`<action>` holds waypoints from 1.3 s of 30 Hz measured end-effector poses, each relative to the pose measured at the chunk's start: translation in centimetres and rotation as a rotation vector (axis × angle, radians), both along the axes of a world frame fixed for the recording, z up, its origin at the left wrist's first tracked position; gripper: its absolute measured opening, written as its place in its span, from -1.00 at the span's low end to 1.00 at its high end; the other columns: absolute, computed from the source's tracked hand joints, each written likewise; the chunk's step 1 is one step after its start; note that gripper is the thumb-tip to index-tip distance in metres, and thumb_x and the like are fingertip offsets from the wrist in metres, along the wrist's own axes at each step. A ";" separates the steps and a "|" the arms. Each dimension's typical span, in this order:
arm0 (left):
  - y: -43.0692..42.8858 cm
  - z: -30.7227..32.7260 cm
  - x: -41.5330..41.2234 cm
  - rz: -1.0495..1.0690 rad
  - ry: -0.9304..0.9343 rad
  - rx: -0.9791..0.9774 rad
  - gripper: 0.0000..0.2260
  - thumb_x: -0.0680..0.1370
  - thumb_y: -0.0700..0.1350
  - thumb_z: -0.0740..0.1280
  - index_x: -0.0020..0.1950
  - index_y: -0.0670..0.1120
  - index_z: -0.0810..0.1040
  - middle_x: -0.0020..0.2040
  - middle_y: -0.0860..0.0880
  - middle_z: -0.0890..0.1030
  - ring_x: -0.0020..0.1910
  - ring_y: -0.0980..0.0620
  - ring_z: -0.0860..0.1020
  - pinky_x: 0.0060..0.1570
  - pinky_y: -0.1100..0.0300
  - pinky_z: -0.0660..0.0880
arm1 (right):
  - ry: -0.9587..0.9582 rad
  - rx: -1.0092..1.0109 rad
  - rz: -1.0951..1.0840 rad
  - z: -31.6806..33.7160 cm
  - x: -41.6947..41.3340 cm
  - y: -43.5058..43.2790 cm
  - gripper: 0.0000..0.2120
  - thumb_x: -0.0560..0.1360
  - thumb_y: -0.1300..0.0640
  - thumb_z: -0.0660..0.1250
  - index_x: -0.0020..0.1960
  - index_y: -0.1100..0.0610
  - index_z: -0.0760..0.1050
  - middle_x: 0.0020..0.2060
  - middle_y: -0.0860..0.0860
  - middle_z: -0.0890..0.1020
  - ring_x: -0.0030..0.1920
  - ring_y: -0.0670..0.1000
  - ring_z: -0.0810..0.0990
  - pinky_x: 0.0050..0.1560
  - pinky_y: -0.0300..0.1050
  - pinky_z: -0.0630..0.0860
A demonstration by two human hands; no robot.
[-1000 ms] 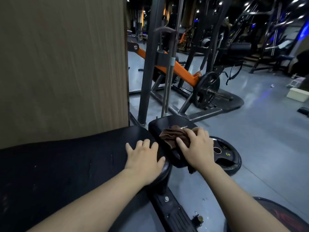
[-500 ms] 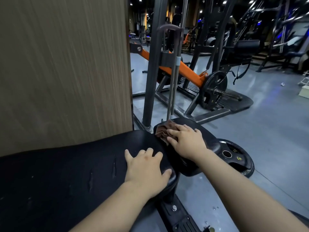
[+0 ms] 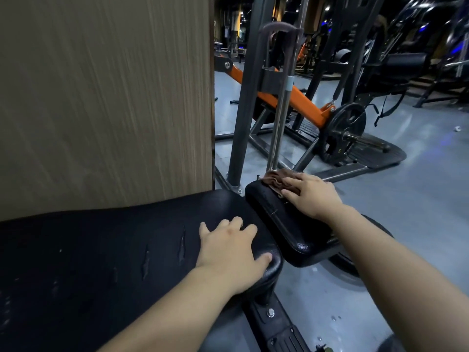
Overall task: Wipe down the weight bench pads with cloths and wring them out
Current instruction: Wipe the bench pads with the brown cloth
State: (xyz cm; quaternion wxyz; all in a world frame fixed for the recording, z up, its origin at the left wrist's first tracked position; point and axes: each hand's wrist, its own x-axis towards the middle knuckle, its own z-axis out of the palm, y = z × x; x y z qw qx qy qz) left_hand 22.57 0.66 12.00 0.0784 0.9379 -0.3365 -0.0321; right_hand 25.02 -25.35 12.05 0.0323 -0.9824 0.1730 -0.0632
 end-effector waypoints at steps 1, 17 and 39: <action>0.0 0.0 0.1 -0.004 -0.004 0.006 -0.46 0.51 0.38 0.13 0.38 0.12 0.38 0.37 0.06 0.39 0.37 -0.02 0.33 0.44 -0.29 0.07 | 0.000 -0.005 0.002 -0.1 -0.8 -0.1 -0.49 0.55 -0.34 0.11 0.45 -0.22 0.36 0.48 -0.10 0.35 0.48 0.05 0.29 0.37 0.13 0.32; -0.1 0.4 0.7 -0.056 -0.039 0.045 -0.43 0.46 0.43 0.14 0.31 0.12 0.47 0.26 0.02 0.47 0.30 -0.06 0.41 0.30 -0.21 0.29 | -0.114 0.166 0.093 -1.7 -9.7 6.5 -0.51 0.58 -0.20 -0.04 0.47 -0.23 0.32 0.52 -0.09 0.29 0.57 0.00 0.06 0.52 0.08 -0.06; -0.4 0.3 0.6 -0.003 0.032 0.013 -0.47 0.46 0.41 0.23 0.30 0.14 0.47 0.24 0.06 0.45 0.32 -0.04 0.40 0.29 -0.24 0.33 | 0.011 0.163 0.055 0.1 1.9 2.6 -0.56 0.61 -0.19 0.02 0.45 -0.19 0.35 0.51 -0.16 0.31 0.47 0.09 0.32 0.41 0.32 0.21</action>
